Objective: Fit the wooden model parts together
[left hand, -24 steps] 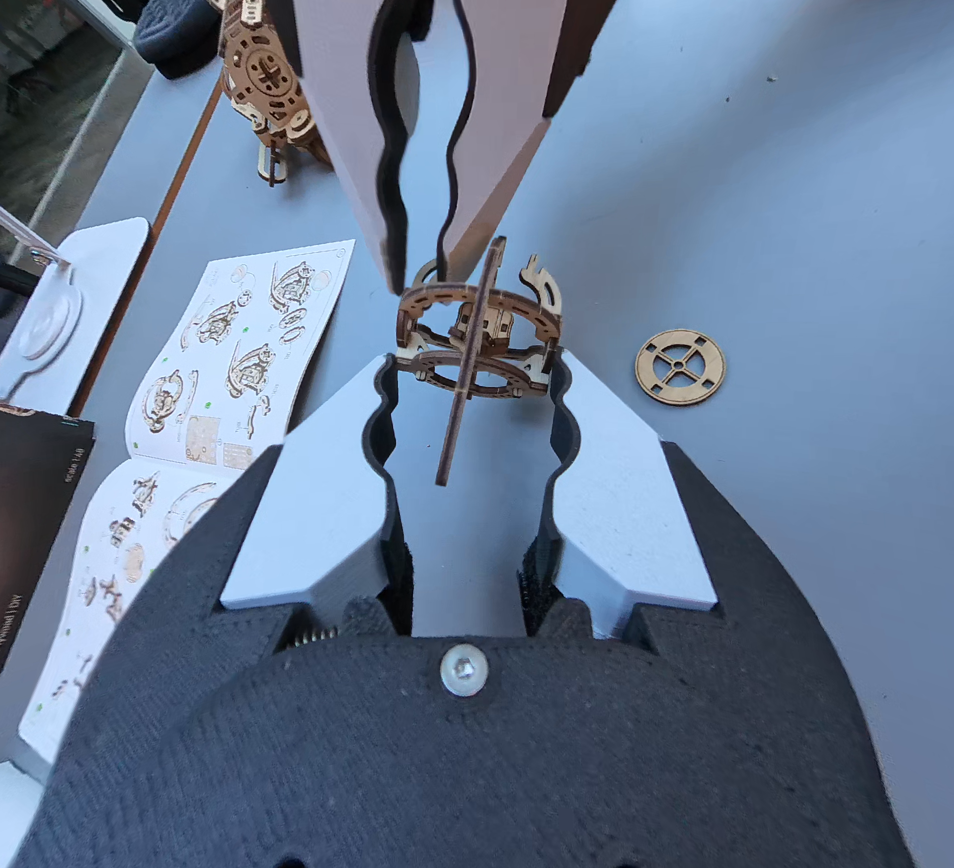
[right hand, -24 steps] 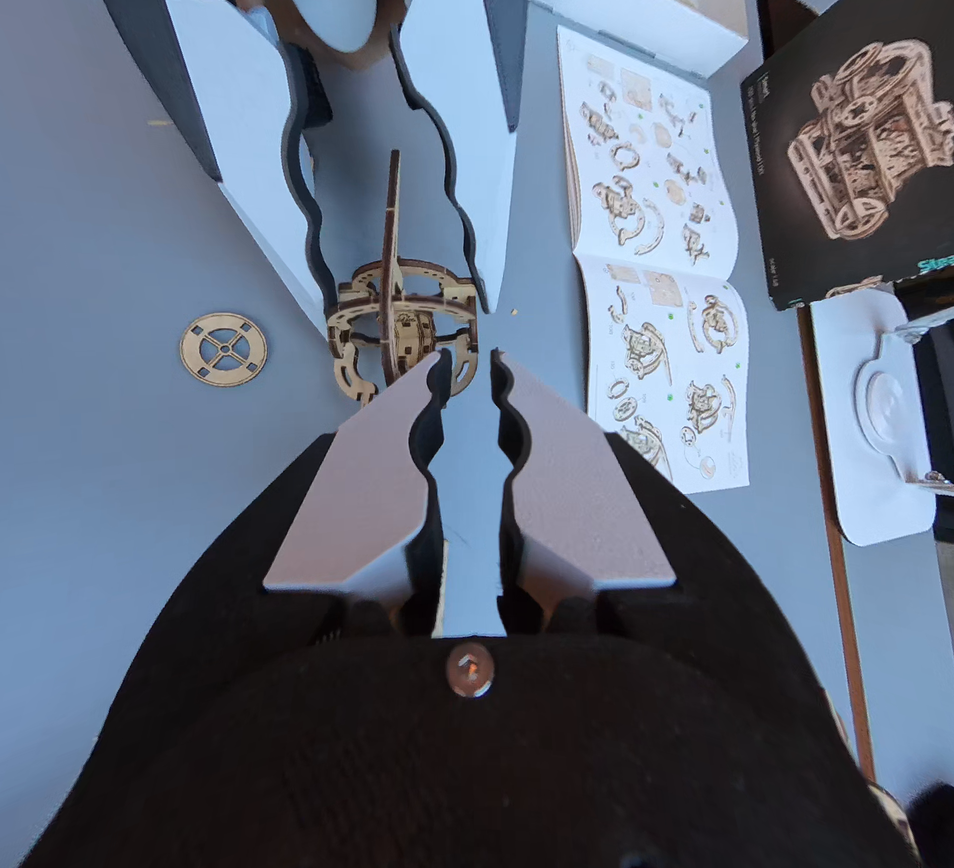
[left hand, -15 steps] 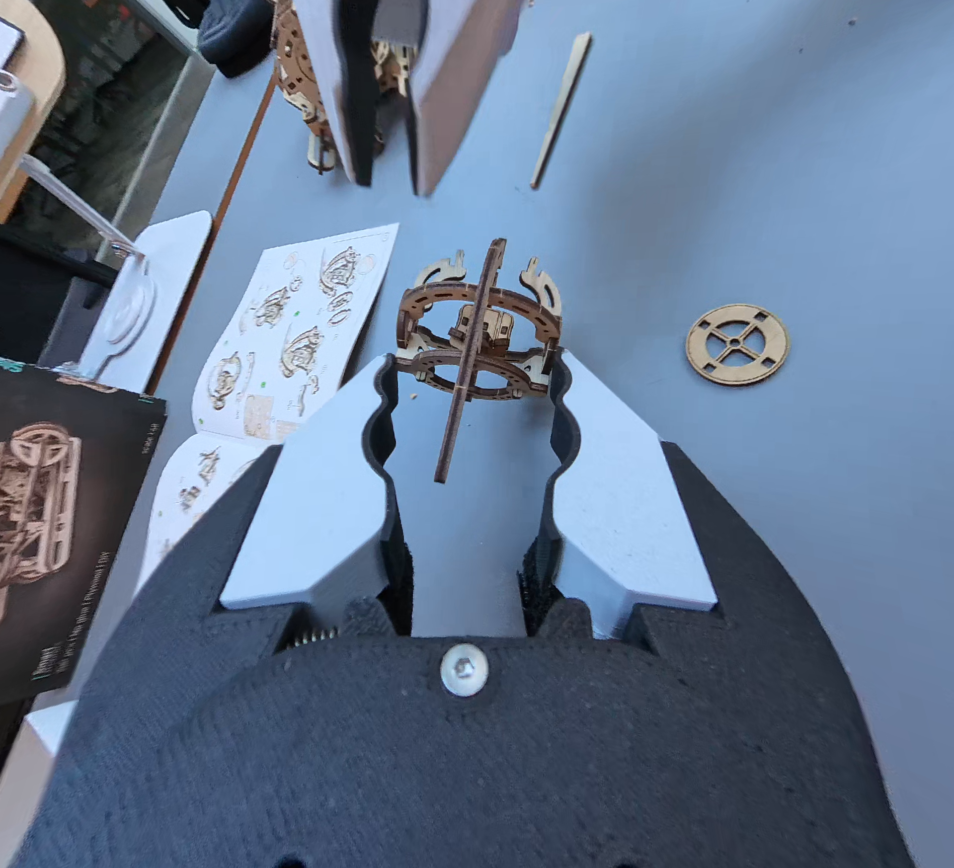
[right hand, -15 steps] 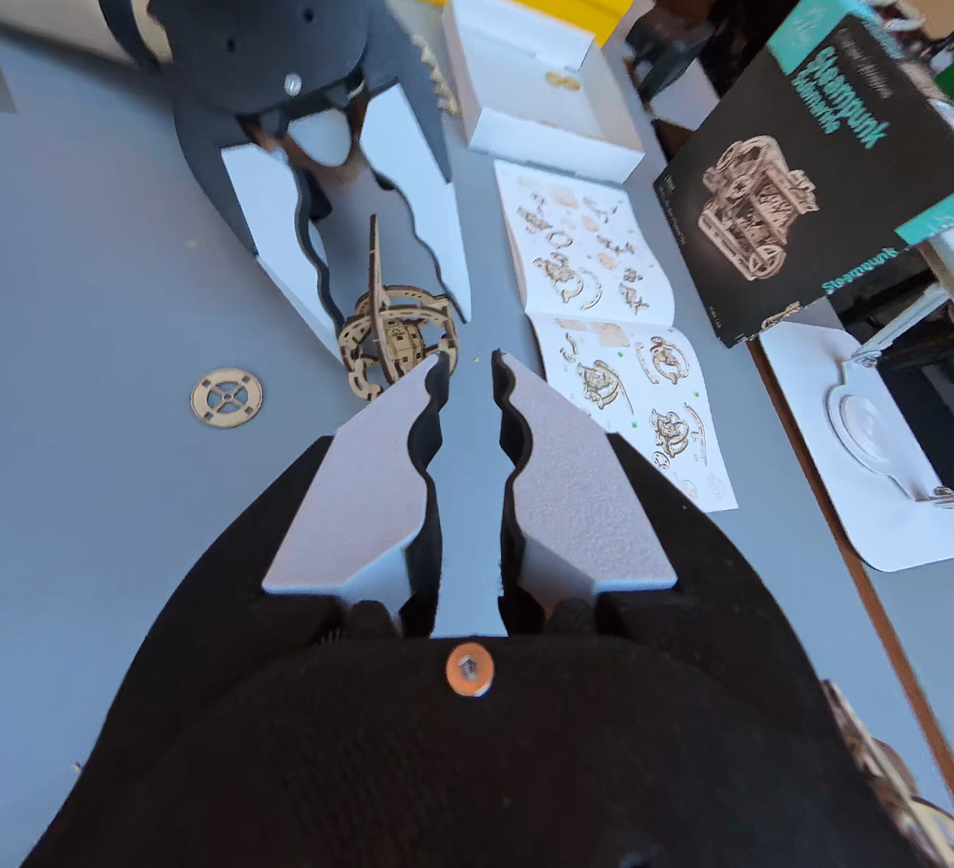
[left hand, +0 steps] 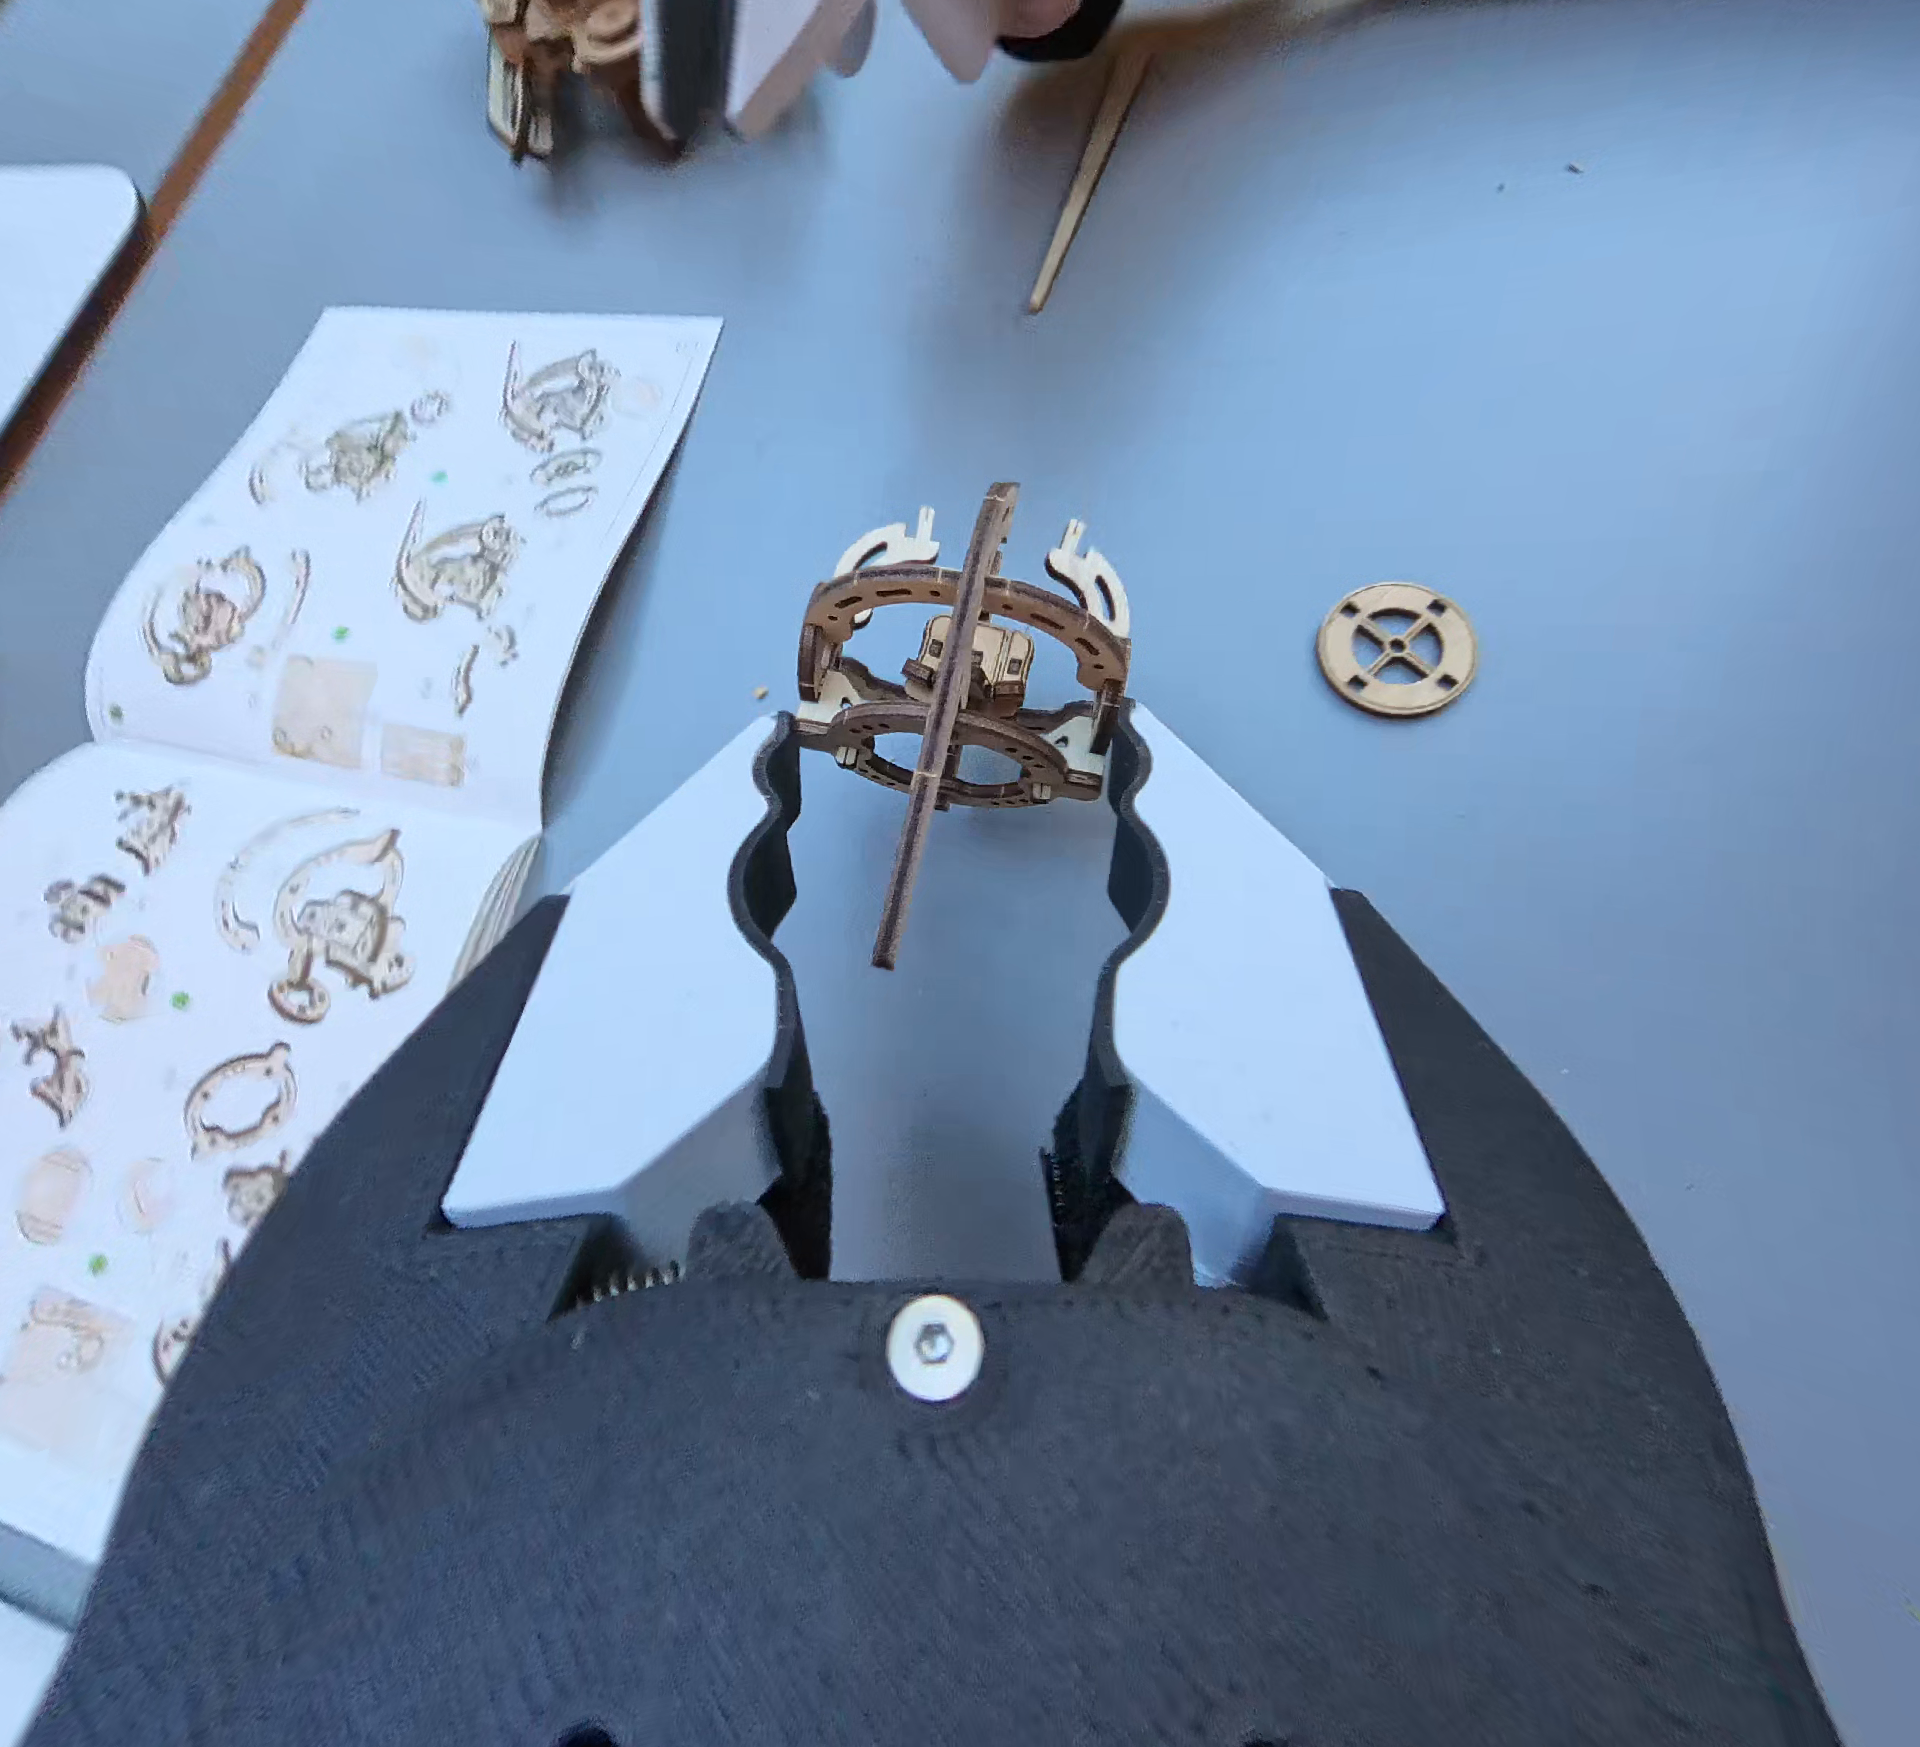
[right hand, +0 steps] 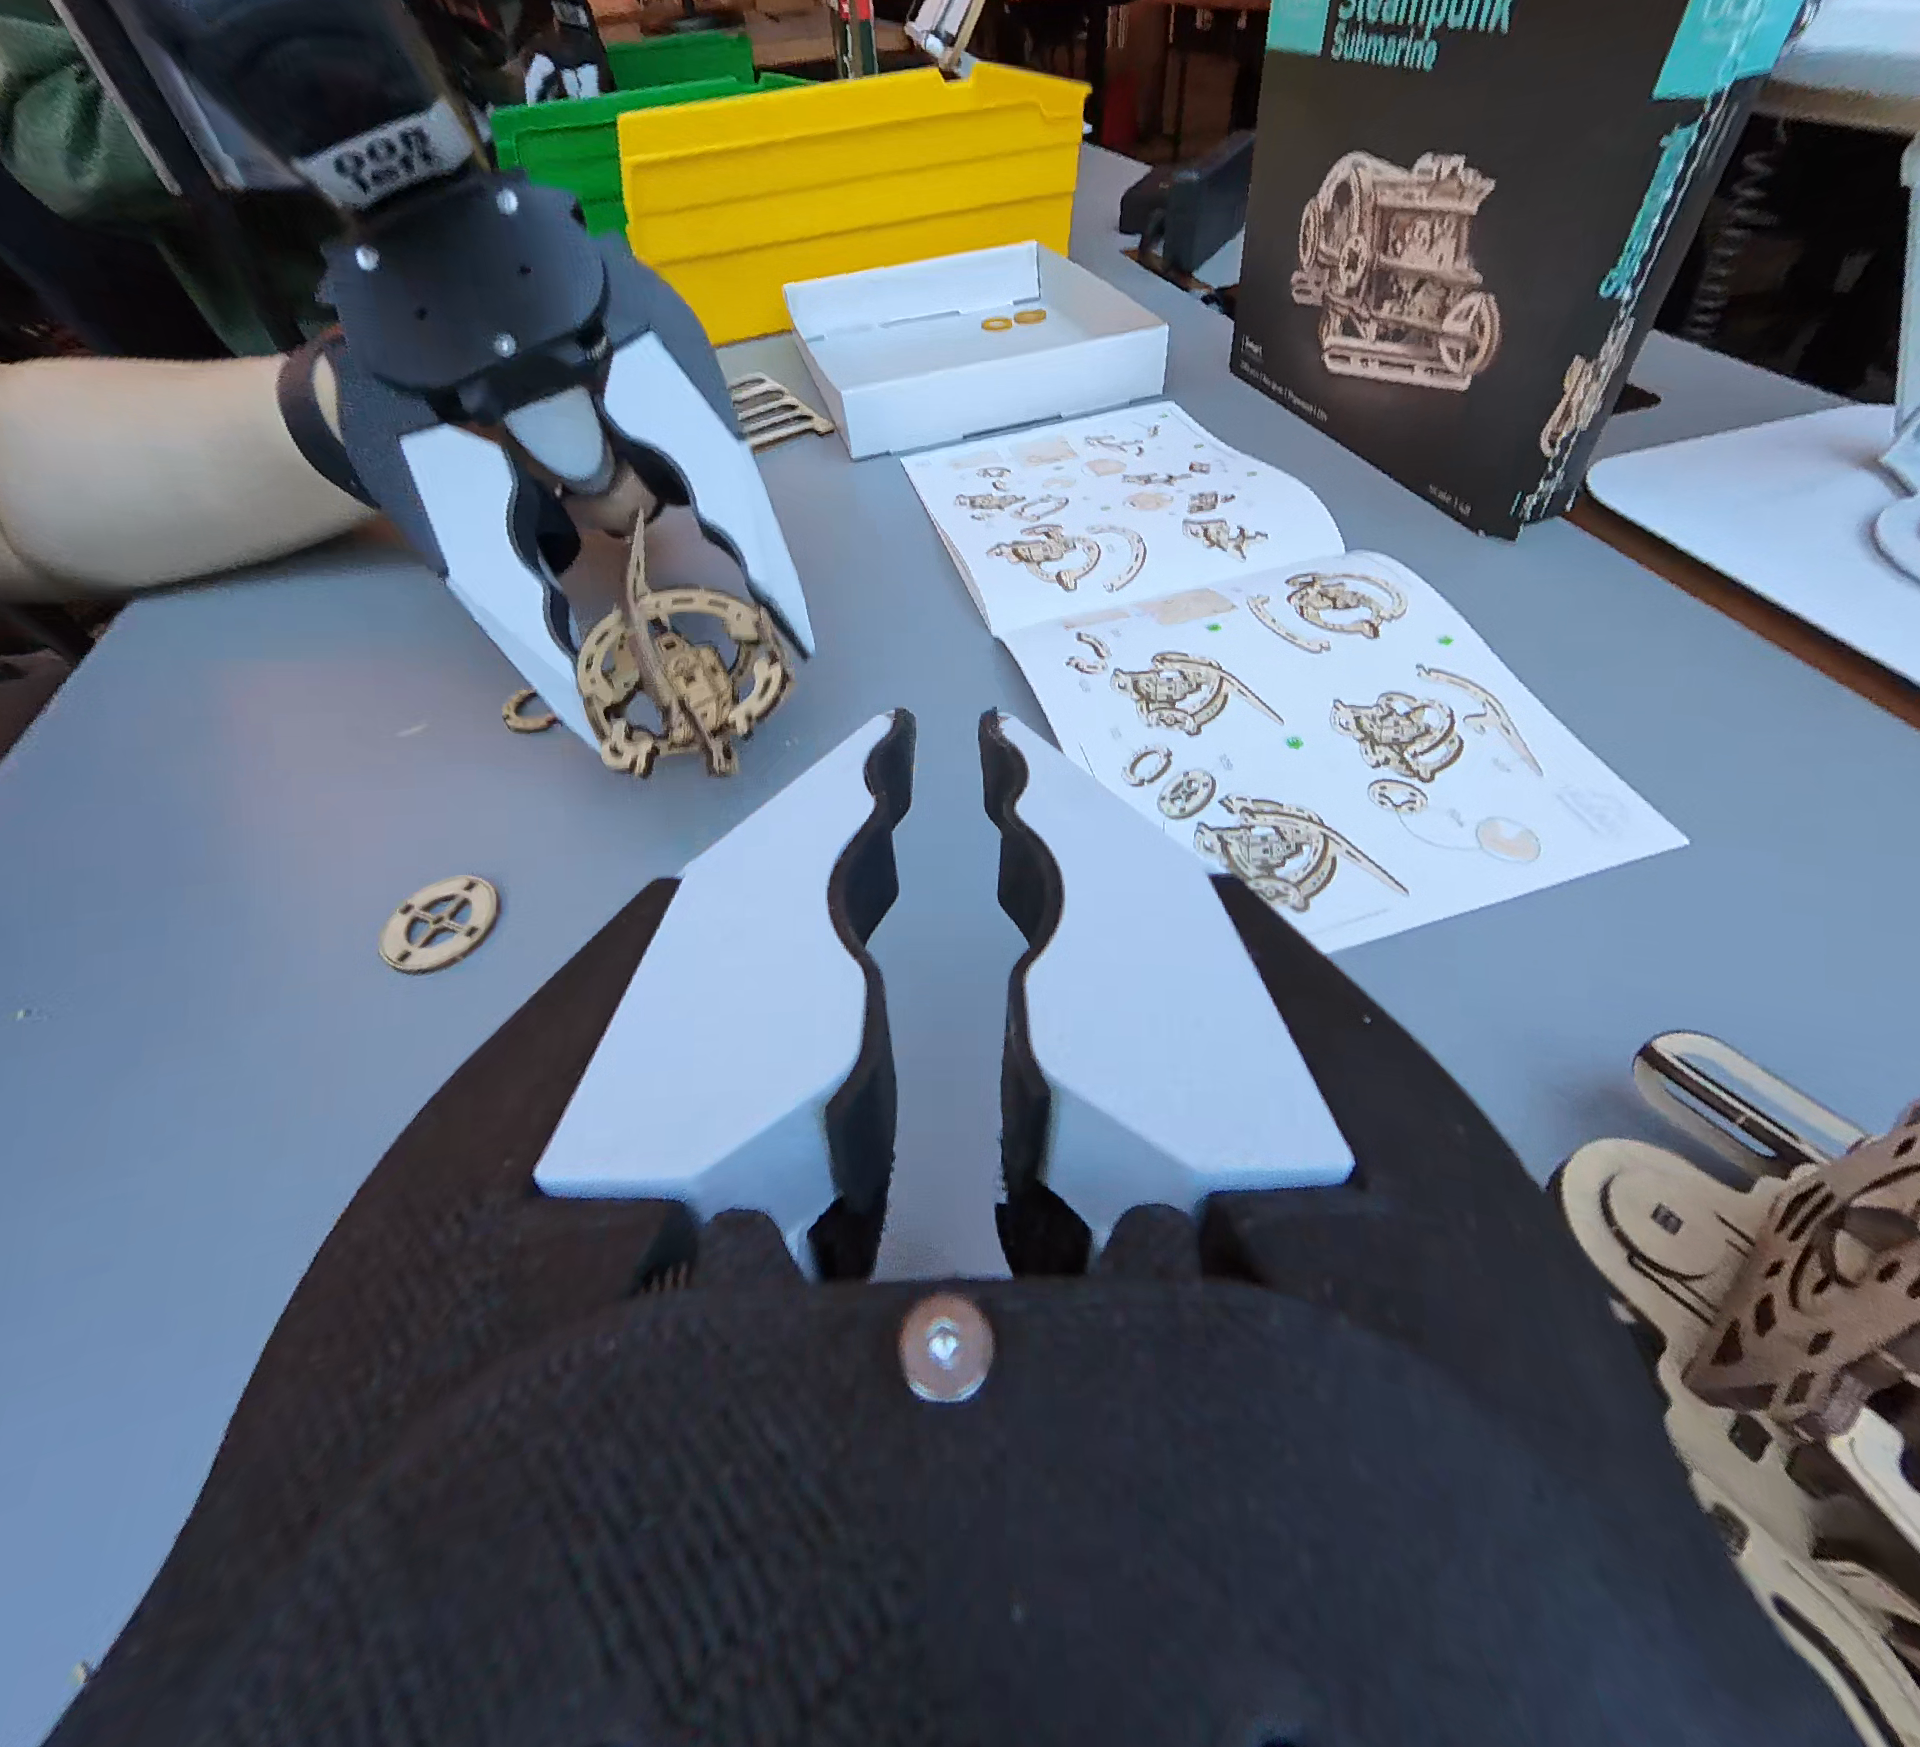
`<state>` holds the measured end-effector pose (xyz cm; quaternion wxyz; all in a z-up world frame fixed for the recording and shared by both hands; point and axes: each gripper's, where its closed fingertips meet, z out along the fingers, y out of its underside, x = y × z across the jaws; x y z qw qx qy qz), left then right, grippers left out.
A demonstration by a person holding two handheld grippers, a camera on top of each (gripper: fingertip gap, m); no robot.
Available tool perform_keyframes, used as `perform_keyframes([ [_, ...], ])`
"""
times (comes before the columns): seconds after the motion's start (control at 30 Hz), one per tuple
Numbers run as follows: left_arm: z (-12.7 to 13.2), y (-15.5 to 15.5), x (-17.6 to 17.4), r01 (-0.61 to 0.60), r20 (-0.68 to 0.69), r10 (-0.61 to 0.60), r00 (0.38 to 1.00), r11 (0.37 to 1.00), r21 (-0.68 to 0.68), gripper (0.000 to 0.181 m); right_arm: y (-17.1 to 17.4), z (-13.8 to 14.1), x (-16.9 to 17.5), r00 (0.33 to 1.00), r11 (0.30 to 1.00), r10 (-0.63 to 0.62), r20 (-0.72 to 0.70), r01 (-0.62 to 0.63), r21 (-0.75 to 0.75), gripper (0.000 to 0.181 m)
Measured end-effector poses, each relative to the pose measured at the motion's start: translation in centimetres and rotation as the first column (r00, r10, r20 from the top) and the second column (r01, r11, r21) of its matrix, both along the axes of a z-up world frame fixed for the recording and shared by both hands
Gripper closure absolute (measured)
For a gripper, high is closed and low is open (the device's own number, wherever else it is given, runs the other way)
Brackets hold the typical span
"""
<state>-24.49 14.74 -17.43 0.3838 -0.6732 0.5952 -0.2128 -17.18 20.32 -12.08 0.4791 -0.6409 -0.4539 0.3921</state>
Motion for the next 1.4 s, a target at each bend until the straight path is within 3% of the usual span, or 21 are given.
perform_keyframes([
  [0.33,-1.6,0.6,-2.1,-0.015,-0.068,0.009,0.998,0.997,-0.081,0.122,0.1,-1.1,-0.2,0.999,1.0,-0.001,0.047,0.0,0.018,0.17],
  [1.07,-0.7,1.5,-4.9,-0.04,-0.005,0.04,0.999,0.984,-0.173,0.118,-0.5,-2.0,-0.7,0.993,0.999,0.038,0.113,-0.041,0.024,0.17],
  [1.4,-1.1,2.6,-6.0,-0.087,-0.027,0.084,0.996,0.984,-0.154,0.124,-0.7,-2.4,-0.9,0.987,0.997,0.038,0.157,-0.048,0.059,0.17],
])
